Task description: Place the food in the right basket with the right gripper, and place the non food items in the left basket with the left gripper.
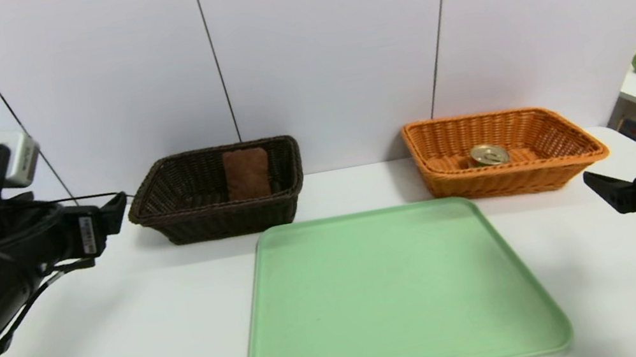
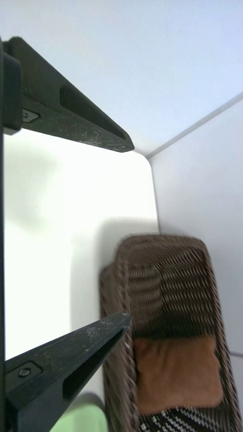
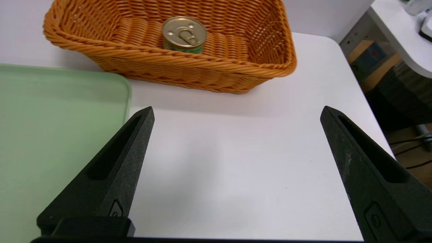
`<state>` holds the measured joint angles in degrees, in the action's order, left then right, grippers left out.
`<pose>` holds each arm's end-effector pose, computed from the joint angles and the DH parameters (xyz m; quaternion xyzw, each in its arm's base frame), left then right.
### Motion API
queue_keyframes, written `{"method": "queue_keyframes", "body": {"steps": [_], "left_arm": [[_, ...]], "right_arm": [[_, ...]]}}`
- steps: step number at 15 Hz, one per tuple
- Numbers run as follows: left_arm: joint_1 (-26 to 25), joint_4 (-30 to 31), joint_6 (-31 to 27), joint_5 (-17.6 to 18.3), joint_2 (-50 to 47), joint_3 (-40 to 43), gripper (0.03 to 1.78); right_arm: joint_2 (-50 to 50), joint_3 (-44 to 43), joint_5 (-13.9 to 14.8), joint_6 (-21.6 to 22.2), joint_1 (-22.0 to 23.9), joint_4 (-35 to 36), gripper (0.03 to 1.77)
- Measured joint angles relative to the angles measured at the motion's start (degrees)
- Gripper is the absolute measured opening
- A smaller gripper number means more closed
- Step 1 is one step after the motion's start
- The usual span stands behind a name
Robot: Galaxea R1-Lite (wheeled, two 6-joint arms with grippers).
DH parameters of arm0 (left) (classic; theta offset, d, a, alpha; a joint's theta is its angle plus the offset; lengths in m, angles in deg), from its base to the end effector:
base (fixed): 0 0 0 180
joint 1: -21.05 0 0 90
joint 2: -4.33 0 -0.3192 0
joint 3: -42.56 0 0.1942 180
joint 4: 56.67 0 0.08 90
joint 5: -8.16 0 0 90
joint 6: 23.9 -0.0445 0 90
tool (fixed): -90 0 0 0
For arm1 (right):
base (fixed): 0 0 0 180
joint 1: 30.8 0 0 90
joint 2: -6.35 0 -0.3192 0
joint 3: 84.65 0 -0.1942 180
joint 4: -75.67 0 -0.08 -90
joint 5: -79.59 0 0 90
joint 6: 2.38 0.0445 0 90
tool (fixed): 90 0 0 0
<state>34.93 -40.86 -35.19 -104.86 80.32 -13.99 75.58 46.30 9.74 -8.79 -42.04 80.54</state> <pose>0.2241 -0.0375 0.2374 0.1080 0.0377 0.0763 0.9905 0.1859 0.0213 0.1993 -0.0912 0.1323 -0.0697 0.9845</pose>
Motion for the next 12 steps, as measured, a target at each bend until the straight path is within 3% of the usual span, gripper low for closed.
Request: {"method": "queue_keyframes", "body": {"steps": [5,12], "left_arm": [[-1.21,-1.73,1.93,-5.45,-13.1,11.85,1.69],[-1.49,-16.9,3.79,-6.34,-33.72,17.77,1.69]], "right_arm": [[-7.28,3.24,1.15,-2.49,4.41,-0.66,1.7],[-22.98,7.5,1.04,-7.53,9.07,-8.18,1.7]]}}
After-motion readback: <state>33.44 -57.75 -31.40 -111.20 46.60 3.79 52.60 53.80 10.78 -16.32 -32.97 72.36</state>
